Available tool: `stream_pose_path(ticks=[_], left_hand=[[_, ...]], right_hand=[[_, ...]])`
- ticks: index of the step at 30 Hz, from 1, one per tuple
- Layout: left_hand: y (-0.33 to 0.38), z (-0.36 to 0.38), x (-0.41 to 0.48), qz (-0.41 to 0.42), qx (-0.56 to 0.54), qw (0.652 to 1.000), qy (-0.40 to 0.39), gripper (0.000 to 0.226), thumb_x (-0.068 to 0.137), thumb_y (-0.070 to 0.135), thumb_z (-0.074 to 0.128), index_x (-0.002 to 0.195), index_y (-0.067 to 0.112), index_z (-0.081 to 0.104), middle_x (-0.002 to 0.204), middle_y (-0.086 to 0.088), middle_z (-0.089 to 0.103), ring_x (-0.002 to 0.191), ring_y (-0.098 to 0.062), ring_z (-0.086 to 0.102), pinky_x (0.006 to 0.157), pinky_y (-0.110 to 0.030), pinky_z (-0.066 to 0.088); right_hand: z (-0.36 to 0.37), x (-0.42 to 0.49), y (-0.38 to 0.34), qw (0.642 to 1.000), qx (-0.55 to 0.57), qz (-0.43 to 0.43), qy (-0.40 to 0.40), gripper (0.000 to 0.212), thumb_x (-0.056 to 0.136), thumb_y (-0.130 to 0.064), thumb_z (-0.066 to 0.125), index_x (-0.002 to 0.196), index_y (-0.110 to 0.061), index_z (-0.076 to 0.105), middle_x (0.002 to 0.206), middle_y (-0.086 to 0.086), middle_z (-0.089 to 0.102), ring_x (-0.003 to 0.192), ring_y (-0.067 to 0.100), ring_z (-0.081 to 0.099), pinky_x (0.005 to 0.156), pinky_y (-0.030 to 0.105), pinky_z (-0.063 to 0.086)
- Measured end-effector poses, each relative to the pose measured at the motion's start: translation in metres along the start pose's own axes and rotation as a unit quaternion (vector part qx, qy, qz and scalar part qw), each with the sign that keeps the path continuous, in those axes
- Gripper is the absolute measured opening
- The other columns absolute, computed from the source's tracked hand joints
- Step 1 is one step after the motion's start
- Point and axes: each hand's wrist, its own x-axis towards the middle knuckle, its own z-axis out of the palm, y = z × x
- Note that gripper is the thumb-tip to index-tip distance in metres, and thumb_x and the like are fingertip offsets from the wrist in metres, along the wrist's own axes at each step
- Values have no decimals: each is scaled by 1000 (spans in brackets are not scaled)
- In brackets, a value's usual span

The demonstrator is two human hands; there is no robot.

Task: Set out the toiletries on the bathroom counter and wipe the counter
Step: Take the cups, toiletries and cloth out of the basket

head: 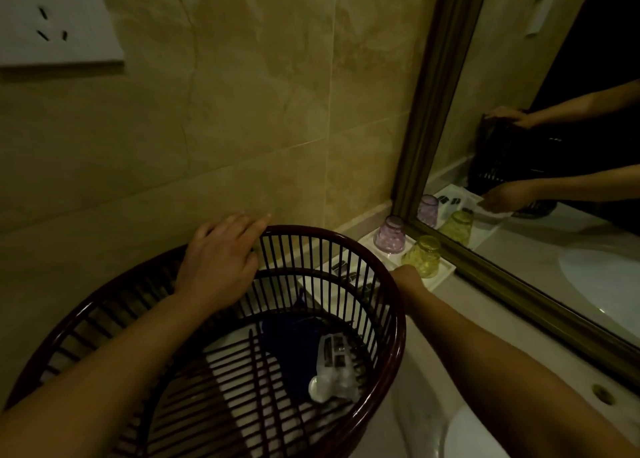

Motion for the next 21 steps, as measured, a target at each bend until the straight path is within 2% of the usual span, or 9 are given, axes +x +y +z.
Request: stream_pose_path(ticks=[2,4,8,11,15,18,21], left_hand=[[0,0,0,-1,1,1000,2,63,88,33,32,150,26,33,144,-2,49,138,-21,36,109,-46,25],[0,1,-1,1,6,1000,2,63,87,33,33,150,26,34,142,-2,51,137,-22,38,108,-45,26],[-2,2,-2,4,11,1000,4,62,88,34,34,149,26,35,141,-2,52,136,-22,38,107,-45,27],[-2,1,-1,0,7,1000,4,61,88,34,34,149,26,35,142,-2,51,137,-22,37,107,-45,26],[-1,1,-1,3,11,1000,13,63,86,34,32,148,26,36,139,-1,53,134,-21,40,106,-44,26],[-1,1,-1,5,12,1000,22,63,85,33,34,147,25,38,137,-2,55,132,-21,42,105,-43,27],[-3,2,0,7,23,999,22,62,86,33,35,147,25,38,136,-1,54,131,-21,42,104,-43,26]], right_hand=[[-11,-6,-9,1000,7,-28,-8,9,89,4,62,96,8,58,65,17,60,33,16,60,31,17,42],[-22,-18,-23,998,11,-53,-28,14,90,-1,63,102,7,60,72,15,63,44,17,64,34,17,45],[-41,-48,-58,989,25,-129,-73,11,93,-13,63,98,-2,64,86,17,68,69,24,69,48,26,54],[-47,-74,-83,977,13,-192,-87,14,93,-14,63,99,-1,65,87,18,71,71,25,71,59,31,60],[-47,-113,-106,965,-20,-237,-112,13,93,-15,63,97,-4,66,92,18,72,73,24,71,63,31,61],[-37,-143,-116,938,-98,-315,-109,9,92,-20,64,94,-12,67,87,9,73,73,20,71,64,30,61],[-17,-167,-123,883,-229,-394,-111,7,88,-31,68,91,-25,66,83,-2,71,73,12,70,62,27,59]])
